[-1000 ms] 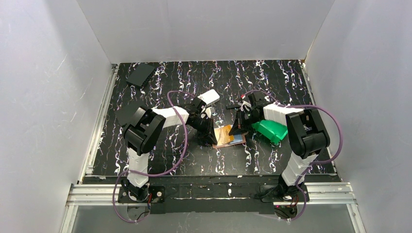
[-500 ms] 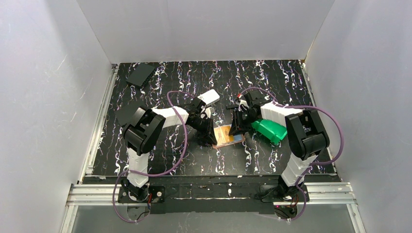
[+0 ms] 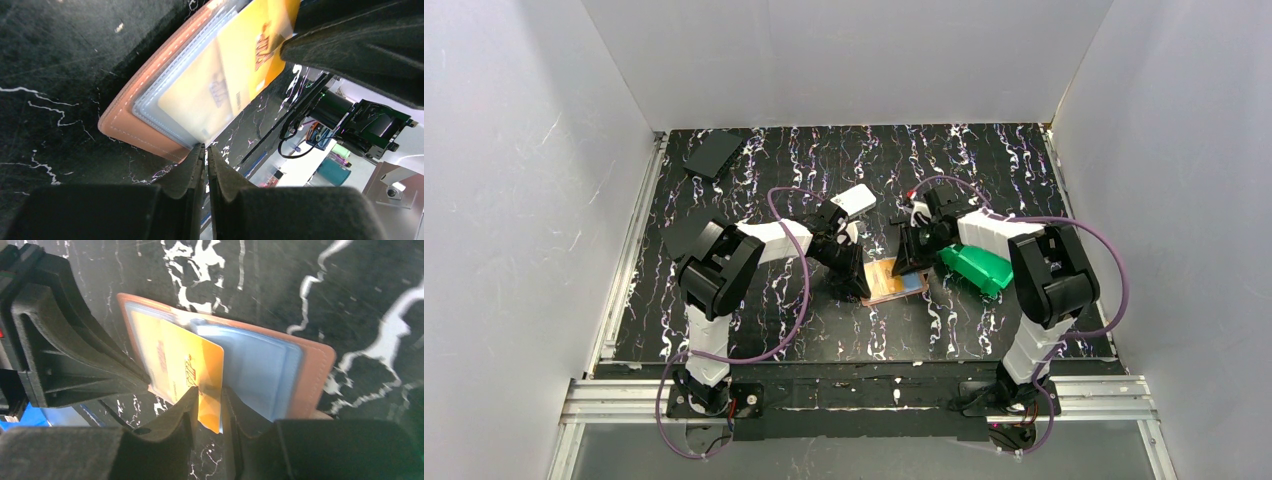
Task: Put the credit cards into the card holder
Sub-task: Insert the credit card into the card holder.
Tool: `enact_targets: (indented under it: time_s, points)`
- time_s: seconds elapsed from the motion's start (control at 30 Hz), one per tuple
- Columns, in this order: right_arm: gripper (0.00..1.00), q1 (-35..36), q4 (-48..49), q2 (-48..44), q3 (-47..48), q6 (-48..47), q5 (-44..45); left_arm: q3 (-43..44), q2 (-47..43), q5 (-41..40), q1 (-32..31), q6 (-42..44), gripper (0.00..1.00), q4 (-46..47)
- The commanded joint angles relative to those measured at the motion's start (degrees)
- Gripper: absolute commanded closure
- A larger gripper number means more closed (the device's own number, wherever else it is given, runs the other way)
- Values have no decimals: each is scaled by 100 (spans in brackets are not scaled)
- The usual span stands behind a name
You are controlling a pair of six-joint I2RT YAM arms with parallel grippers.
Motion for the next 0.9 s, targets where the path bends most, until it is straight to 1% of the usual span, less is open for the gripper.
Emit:
enact_targets:
  time_s: [0.0,0.1,0.2,0.27,0.4,0.43,0.53,0.6,0.73,0.87]
  points:
    - [69,299,471,231,225,-213,-477,-128,9,-594,22,251,93,-256]
    - [69,556,604,304,263,-165,-707,-115,-11,-647,39,279,93,-297]
    - [69,624,858,329,145,61,-888,-75,-73,-602,55,306,93,-347]
    - [69,609,853,267,85,105,-706,-68,-264,-520,84,277,89,-364]
    - [67,540,756,246,76,53,-586,-17,-836,-327,318,202,74,-477]
    - [66,521,716,252,92,23,-564,-8,-973,-309,386,203,73,-503]
    - [65,508,534,247,169,-95,-431,44,-1172,-390,548,298,72,-699]
    - [64,501,472,235,209,-141,-396,18,-1087,-506,583,325,75,-770]
    - [64,501,418,261,259,-236,-377,2,-534,-434,593,190,87,-650]
    - [66,525,389,247,241,-355,-290,50,-208,-554,593,128,93,-542]
